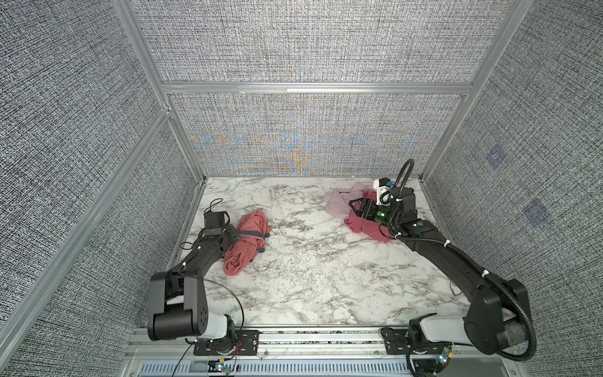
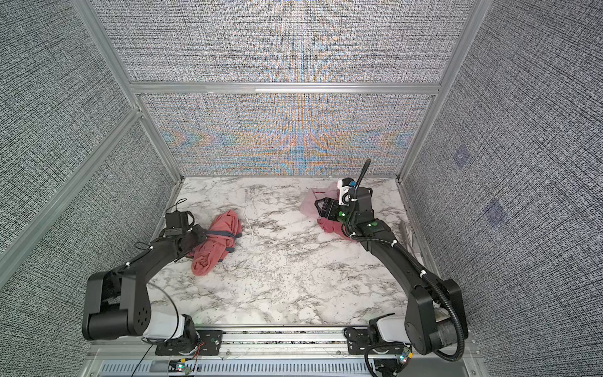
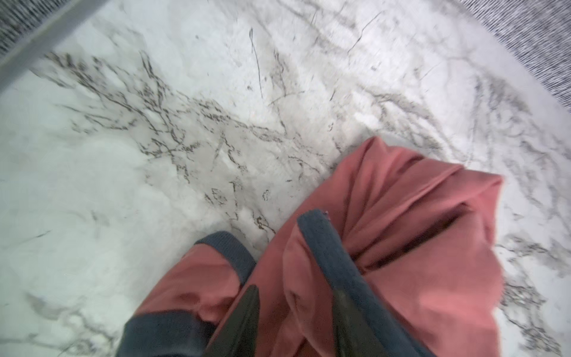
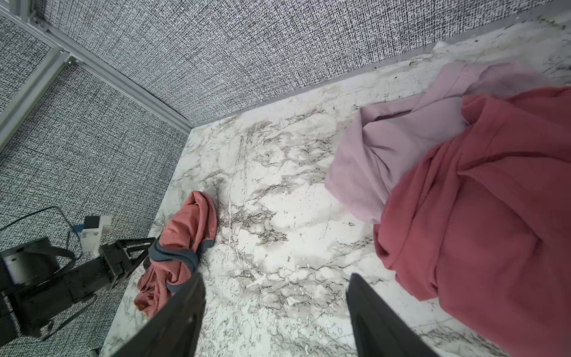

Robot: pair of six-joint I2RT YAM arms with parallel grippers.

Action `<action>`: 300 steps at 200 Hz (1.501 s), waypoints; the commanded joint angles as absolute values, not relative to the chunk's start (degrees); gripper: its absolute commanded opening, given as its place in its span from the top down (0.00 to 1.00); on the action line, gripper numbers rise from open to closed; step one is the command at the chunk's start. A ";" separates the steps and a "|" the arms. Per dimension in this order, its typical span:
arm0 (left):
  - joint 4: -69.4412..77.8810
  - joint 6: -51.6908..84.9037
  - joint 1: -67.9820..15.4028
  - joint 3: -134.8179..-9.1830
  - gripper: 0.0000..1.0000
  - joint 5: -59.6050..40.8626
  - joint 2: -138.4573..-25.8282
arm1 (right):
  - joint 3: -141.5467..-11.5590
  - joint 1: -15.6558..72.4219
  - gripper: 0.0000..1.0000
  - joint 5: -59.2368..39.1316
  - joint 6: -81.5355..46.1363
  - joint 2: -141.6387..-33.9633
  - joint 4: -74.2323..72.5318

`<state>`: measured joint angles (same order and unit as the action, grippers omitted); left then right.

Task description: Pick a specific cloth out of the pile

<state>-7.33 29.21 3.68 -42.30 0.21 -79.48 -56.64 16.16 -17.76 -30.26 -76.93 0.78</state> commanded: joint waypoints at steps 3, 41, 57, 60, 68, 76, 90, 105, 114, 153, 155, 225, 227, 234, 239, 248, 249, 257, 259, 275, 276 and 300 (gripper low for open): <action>-10.90 28.07 2.08 -42.12 0.56 1.60 -72.90 | -56.42 16.26 0.26 -16.70 -29.96 -76.03 1.70; -14.88 25.50 -7.36 -42.60 0.53 8.17 -63.59 | -55.16 16.35 0.26 -17.31 -30.37 -75.37 0.56; -15.85 25.69 -11.38 -42.12 0.52 7.15 -62.82 | -55.02 16.35 0.26 -17.45 -30.41 -75.64 0.20; -15.97 25.91 -11.87 -41.96 0.52 6.61 -62.96 | -55.03 16.35 0.26 -17.47 -30.41 -75.69 0.11; -16.31 26.88 -12.96 -41.49 0.53 5.43 -63.55 | -55.11 16.35 0.26 -17.62 -30.54 -75.97 -0.07; -16.00 27.69 -13.84 -40.69 0.53 4.14 -64.31 | -55.18 16.35 0.26 -18.03 -30.74 -76.27 -0.47; -14.06 28.69 -14.74 -38.49 0.53 1.94 -65.77 | -55.28 16.47 0.26 -18.52 -31.01 -76.63 -1.03; -11.04 29.51 -14.85 -36.25 0.53 -0.23 -67.77 | -55.45 16.52 0.26 -18.72 -31.01 -77.03 -1.15; -9.16 29.81 -14.85 -35.49 0.53 -1.16 -69.30 | -55.55 16.53 0.26 -18.72 -30.96 -77.17 -1.16; -7.76 32.91 -14.69 -39.43 0.53 2.62 -80.16 | -55.63 16.61 0.26 -18.72 -30.85 -78.14 -1.14; -7.74 32.60 -14.68 -39.92 0.53 2.83 -80.79 | -55.66 16.61 0.26 -18.72 -30.85 -78.18 -1.14; -4.91 26.45 -5.77 -57.13 0.53 1.23 -98.90 | -57.27 16.53 0.26 -18.11 -30.51 -81.12 -0.81; -5.03 26.39 -5.51 -57.61 0.53 1.30 -99.15 | -57.32 16.52 0.26 -18.04 -30.50 -81.25 -0.75; -5.40 25.75 -4.90 -59.33 0.53 1.48 -100.25 | -57.39 16.57 0.26 -17.70 -30.33 -81.30 -0.55; -6.00 25.24 -4.67 -60.56 0.53 1.90 -100.85 | -57.56 16.57 0.26 -17.54 -30.17 -81.40 -0.38; -7.14 24.44 -4.59 -62.54 0.53 2.75 -101.54 | -57.78 16.44 0.26 -17.28 -29.78 -81.46 0.04; -7.22 24.35 -4.63 -62.65 0.53 2.87 -101.57 | -57.85 16.44 0.26 -17.25 -29.70 -81.47 0.06; -7.80 23.88 -4.60 -63.63 0.53 2.99 -101.62 | -57.96 16.35 0.26 -17.05 -29.32 -81.30 0.54; -7.86 23.83 -4.62 -63.74 0.53 2.99 -101.54 | -58.00 16.28 0.26 -16.99 -29.24 -81.21 0.64; -8.92 22.73 -4.66 -63.91 0.53 1.68 -100.17 | -58.10 15.79 0.26 -16.83 -28.30 -80.37 1.48; -8.99 22.70 -4.66 -63.86 0.53 1.63 -100.01 | -58.14 15.76 0.26 -16.81 -28.21 -80.31 1.62; -7.73 22.38 -5.87 -59.44 0.53 1.56 -94.20 | -57.40 14.02 0.26 -13.80 -25.26 -76.91 4.31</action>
<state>-7.77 24.12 -4.86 -62.41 1.83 -98.59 -57.65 15.33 -17.34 -28.38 -79.53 1.89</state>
